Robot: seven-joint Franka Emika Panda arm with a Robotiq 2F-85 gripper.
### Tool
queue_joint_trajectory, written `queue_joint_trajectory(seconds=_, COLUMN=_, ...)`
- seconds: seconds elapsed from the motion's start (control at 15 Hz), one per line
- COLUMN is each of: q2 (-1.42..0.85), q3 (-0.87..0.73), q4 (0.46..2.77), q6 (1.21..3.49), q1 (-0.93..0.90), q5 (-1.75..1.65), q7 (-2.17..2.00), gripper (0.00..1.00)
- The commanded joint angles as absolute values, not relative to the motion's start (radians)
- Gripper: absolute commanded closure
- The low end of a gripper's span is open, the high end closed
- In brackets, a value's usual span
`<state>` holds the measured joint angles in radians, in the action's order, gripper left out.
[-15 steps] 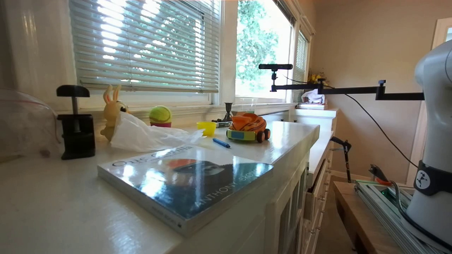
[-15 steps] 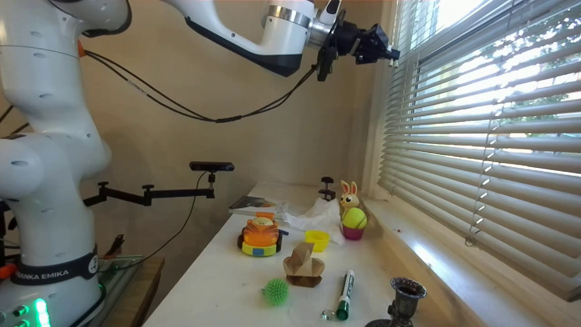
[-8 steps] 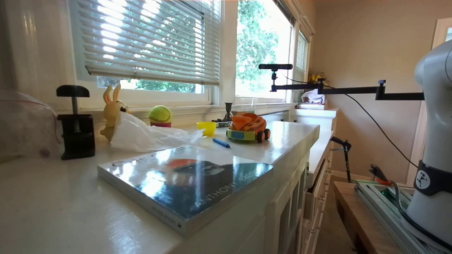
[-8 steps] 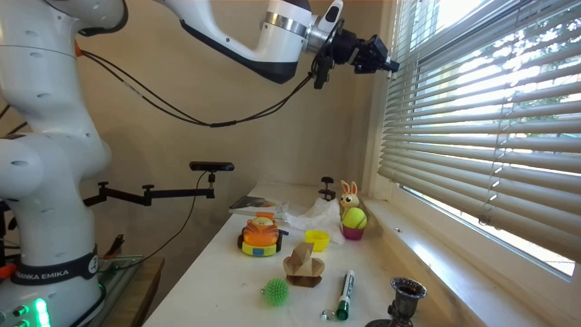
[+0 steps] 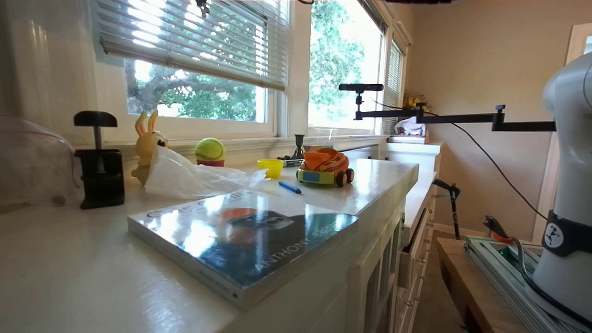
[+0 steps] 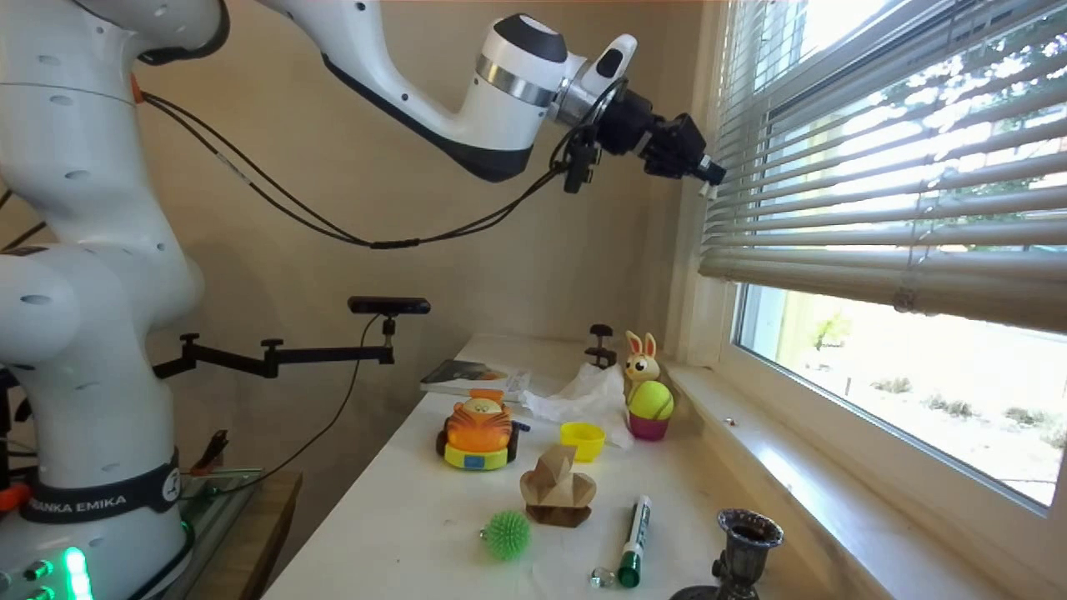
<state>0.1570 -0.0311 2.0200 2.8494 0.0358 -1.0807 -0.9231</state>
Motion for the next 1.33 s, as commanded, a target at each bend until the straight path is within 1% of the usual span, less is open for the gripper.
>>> queue_joint_trajectory(seconds=0.0, q2=0.190, q3=-0.055, q4=2.127, q6=2.813, q1=0.025, q5=-0.971, q7=-0.848, gripper=0.99)
queue_joint_trajectory(seconds=0.47, q2=0.178, q3=-0.090, q4=2.229, q6=2.794, q1=0.005, q5=-0.762, q7=-0.726, gripper=0.99)
queue_joint_trajectory(seconds=0.6, q2=0.172, q3=-0.106, q4=2.259, q6=2.813, q1=-0.019, q5=-0.634, q7=-0.656, gripper=0.99)
queue_joint_trajectory(seconds=1.0, q2=0.165, q3=-0.138, q4=2.305, q6=2.776, q1=-0.087, q5=-0.327, q7=-0.472, gripper=0.99)
queue_joint_trajectory(seconds=1.07, q2=0.162, q3=-0.079, q4=2.311, q6=2.772, q1=-0.031, q5=-0.240, q7=-0.414, gripper=0.99)
queue_joint_trajectory(seconds=1.2, q2=0.162, q3=-0.072, q4=2.313, q6=2.734, q1=-0.035, q5=-0.134, q7=-0.343, gripper=0.99)
queue_joint_trajectory(seconds=1.27, q2=0.253, q3=-0.086, q4=2.393, q6=2.691, q1=-0.028, q5=-0.085, q7=-0.280, gripper=0.99)
